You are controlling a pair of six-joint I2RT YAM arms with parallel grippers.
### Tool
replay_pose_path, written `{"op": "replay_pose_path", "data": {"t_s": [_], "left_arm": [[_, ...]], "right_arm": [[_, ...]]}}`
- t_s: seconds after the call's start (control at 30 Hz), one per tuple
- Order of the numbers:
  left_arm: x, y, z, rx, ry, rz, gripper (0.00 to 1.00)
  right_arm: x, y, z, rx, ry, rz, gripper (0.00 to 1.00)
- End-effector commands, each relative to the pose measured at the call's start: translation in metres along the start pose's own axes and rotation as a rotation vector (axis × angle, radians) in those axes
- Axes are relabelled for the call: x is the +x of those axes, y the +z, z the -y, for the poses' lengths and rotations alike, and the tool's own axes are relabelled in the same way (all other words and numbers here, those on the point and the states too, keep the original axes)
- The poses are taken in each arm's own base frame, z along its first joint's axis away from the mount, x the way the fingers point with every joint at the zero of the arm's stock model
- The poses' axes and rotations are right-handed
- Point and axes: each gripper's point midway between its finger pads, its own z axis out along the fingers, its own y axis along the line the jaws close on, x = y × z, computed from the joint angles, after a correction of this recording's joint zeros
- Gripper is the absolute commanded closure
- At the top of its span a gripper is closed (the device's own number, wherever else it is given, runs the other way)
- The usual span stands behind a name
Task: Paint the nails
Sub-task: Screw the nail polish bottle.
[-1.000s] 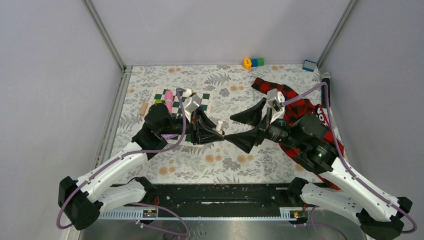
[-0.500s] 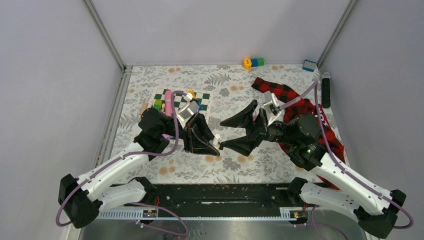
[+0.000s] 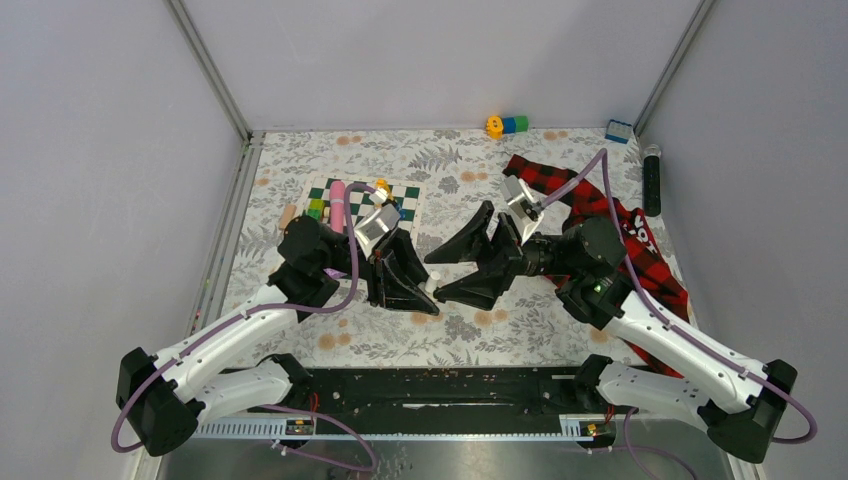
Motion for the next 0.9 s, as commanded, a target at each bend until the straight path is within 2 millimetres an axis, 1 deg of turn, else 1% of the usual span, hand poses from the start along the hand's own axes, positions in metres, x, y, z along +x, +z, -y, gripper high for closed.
{"op": "replay_pose_path", "data": {"t_s": [0.0,0.1,0.17,0.43,0.53,0.7,0.87], "left_arm": [[-0.012,0.002,0.013,0.043,0.085,0.004,1.0],[-0.012,0.002,0.012,0.041,0.083,0.006,1.0],[-0.012,0.002,0.012,0.039,0.083,0.007,1.0],[-0.013,0.002,0.012,0.037,0.088,0.011,1.0],[-0.014,0.002,0.013,0.035,0.092,0.014,1.0],[-0.016,0.001,0.011,0.012,0.106,0.033,1.0],[-0.021,0.001,0.004,-0.04,0.116,0.073,1.0]], "right_arm": [[-0.018,0.003,-0.022,-0.112,-0.028,0.002,0.34],[-0.014,0.004,-0.022,-0.117,-0.015,-0.009,0.35],[-0.01,0.004,-0.019,-0.103,-0.012,-0.018,0.35],[-0.002,0.005,-0.012,-0.09,0.011,-0.046,0.41],[0.002,0.007,-0.009,-0.087,0.024,-0.067,0.5],[0.009,0.008,-0.006,-0.079,0.036,-0.094,0.63],[0.016,0.007,-0.002,-0.051,0.028,-0.111,0.84]]}}
